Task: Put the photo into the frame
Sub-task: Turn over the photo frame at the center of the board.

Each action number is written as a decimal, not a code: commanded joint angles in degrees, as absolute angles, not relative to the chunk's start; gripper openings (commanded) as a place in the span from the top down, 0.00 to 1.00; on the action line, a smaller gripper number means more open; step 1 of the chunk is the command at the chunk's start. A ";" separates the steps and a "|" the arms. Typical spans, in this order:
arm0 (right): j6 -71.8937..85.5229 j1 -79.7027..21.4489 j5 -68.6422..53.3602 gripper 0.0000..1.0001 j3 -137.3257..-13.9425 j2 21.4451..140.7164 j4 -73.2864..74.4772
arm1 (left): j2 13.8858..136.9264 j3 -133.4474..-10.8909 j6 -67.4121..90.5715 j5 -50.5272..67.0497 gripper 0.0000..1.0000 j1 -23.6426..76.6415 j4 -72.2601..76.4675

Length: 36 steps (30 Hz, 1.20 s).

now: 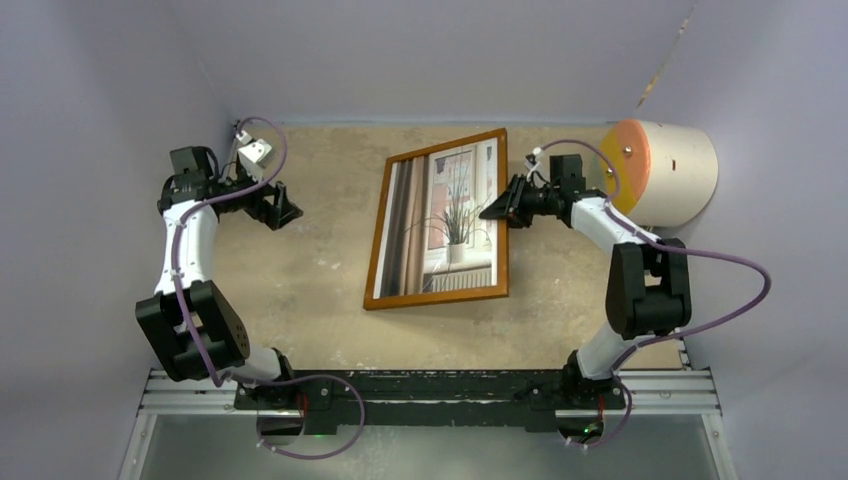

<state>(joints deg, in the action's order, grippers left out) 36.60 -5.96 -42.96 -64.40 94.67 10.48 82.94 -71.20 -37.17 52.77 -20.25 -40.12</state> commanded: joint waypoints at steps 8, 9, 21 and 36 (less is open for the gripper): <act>36.67 -8.69 -45.81 0.69 -58.74 98.18 0.33 | 82.63 -60.56 -36.83 49.42 0.01 -20.58 -33.79; 36.81 -9.55 -45.49 0.67 -58.45 99.16 -0.38 | 82.84 -59.80 -36.07 48.99 0.01 -20.61 -32.72; 33.47 -13.44 -38.88 0.62 -60.72 108.01 -0.09 | 86.54 -55.01 -33.24 46.49 0.00 -20.60 -26.18; 29.14 -15.17 -24.66 0.02 -63.98 110.91 7.67 | 87.77 -47.58 -24.87 42.55 0.00 -19.94 -13.00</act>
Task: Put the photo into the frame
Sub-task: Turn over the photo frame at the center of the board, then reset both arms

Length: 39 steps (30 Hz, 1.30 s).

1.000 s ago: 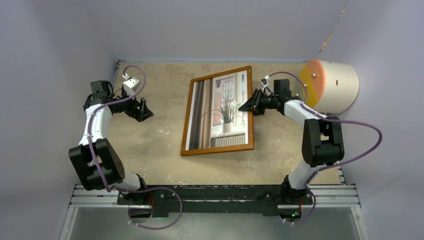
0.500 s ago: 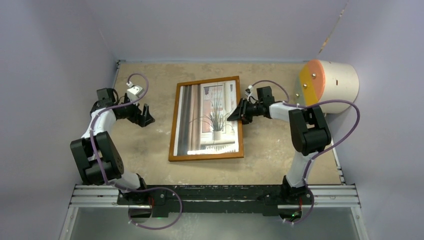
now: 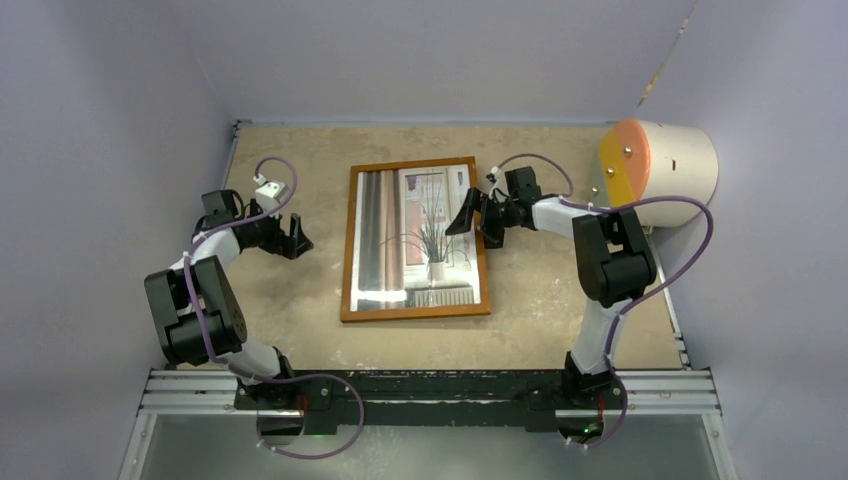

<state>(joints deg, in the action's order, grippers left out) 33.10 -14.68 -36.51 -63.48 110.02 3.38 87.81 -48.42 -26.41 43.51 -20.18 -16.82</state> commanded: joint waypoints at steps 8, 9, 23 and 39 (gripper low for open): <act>26.52 -15.38 -10.80 0.01 -66.99 105.80 16.92 | 86.85 -46.64 -22.36 39.50 0.00 -19.18 -9.87; 26.55 -15.39 -9.47 0.01 -67.00 104.70 18.19 | 86.83 -46.59 -21.47 38.26 0.00 -18.64 -9.09; 19.41 -14.76 36.13 0.01 -48.92 83.85 -7.27 | 85.33 -39.47 -2.13 6.36 0.00 -5.49 16.93; 8.37 -10.67 38.47 0.01 -19.04 78.95 -60.50 | 90.51 -20.33 -3.08 16.57 0.00 -5.36 62.79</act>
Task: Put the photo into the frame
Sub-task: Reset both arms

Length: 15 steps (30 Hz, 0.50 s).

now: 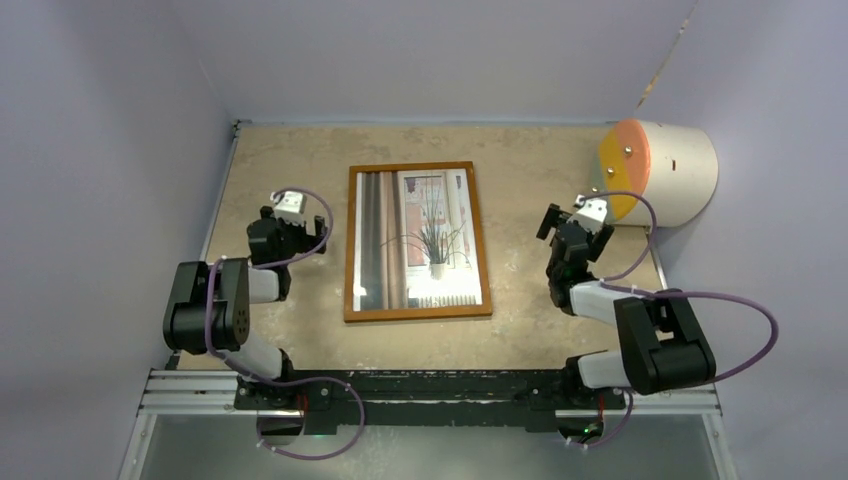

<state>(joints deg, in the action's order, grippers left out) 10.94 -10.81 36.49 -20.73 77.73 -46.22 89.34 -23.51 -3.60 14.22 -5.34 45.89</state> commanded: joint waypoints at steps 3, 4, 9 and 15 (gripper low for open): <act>9.33 -10.55 40.14 0.01 -16.76 81.69 -66.32 | 90.60 -17.20 -4.24 17.47 0.00 -4.70 67.47; 9.97 -10.55 40.92 0.01 -15.65 82.92 -69.15 | 90.21 -16.60 -4.32 16.78 0.00 -4.52 68.17; 6.20 -10.55 38.28 0.01 -10.07 85.32 -84.34 | 95.59 -8.39 -4.57 16.87 0.00 -3.85 88.24; 3.18 -10.50 30.24 0.01 -0.80 90.54 -107.73 | 94.88 -8.97 -4.46 15.04 0.00 -3.52 87.20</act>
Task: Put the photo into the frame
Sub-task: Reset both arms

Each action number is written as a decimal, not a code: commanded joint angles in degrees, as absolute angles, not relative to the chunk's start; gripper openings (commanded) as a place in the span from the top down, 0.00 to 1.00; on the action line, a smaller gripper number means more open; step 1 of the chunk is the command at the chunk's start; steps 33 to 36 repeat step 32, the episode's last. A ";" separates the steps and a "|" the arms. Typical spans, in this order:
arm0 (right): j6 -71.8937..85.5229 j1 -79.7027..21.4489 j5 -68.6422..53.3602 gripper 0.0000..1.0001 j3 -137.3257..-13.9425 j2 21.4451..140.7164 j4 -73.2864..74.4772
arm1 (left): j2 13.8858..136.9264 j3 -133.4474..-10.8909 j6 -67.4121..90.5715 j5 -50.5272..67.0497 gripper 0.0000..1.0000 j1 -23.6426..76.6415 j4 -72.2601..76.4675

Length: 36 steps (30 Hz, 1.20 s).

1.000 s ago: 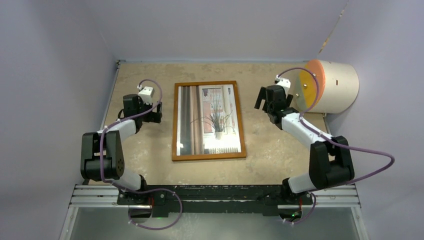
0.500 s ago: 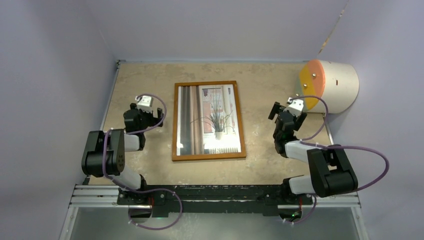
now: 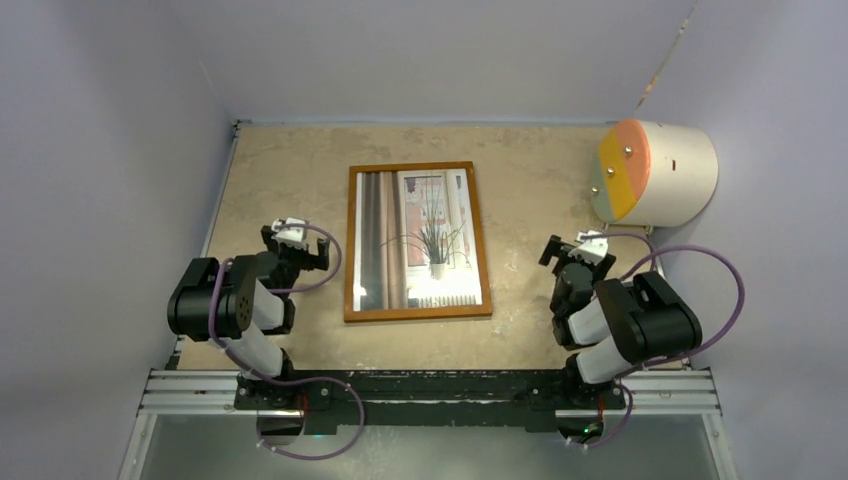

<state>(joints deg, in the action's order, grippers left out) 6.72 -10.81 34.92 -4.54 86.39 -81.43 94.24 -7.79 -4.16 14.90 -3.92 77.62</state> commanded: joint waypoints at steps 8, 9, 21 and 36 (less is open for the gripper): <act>5.35 -8.23 26.15 0.01 -15.71 90.88 -75.93 | 93.59 -14.92 -5.90 8.62 0.00 -0.62 73.34; 6.29 -6.21 22.86 0.01 -14.95 90.48 -77.22 | 93.46 -14.74 -5.85 8.61 0.00 -0.54 73.58; 5.73 -5.40 24.19 0.01 -14.24 90.18 -79.93 | 93.34 -15.09 -6.10 8.24 0.00 -0.44 72.67; 5.74 -5.47 24.18 0.01 -14.24 90.18 -79.94 | 93.05 -15.49 -6.74 4.27 0.00 1.96 71.57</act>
